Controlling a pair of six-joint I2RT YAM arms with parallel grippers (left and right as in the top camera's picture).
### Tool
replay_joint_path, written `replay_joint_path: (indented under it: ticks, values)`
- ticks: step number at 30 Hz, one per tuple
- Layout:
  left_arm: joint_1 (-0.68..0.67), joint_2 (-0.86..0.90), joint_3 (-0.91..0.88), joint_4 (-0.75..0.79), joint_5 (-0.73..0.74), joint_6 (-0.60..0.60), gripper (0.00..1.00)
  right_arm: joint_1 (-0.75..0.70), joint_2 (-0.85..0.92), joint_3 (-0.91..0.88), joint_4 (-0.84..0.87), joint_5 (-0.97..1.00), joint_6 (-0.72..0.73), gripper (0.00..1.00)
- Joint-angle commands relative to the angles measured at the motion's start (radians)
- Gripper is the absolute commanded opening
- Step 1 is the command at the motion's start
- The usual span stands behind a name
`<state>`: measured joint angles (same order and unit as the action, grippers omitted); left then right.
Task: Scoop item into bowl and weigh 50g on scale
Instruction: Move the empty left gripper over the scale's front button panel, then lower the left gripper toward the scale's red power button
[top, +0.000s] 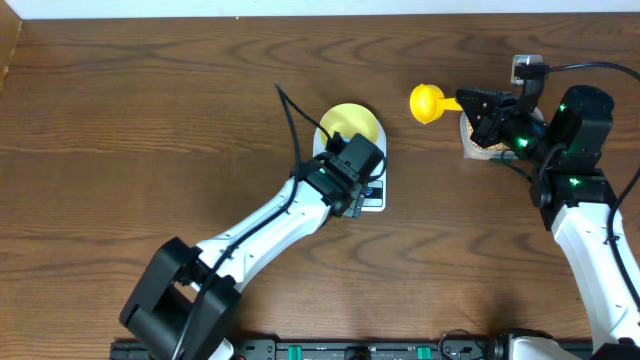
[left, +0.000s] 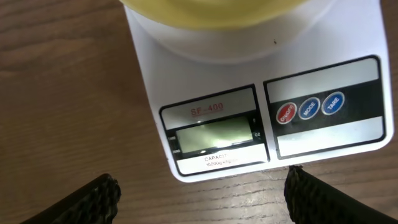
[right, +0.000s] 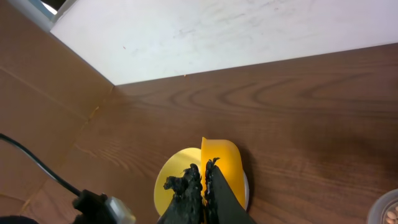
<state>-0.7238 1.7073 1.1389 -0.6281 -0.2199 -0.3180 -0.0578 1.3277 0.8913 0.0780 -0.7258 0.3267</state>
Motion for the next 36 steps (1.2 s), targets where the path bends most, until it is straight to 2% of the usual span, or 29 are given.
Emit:
replay_joint_path:
  ticks: [1, 36]
  values:
    - [0.0, 0.011, -0.01, -0.001, -0.04, -0.01, 0.86, -0.007, -0.015, 0.031, 0.0, -0.006, -0.018, 0.01]
    - [0.0, 0.012, -0.037, 0.072, -0.039, -0.01, 0.86, -0.007, -0.015, 0.031, 0.0, -0.006, -0.018, 0.01]
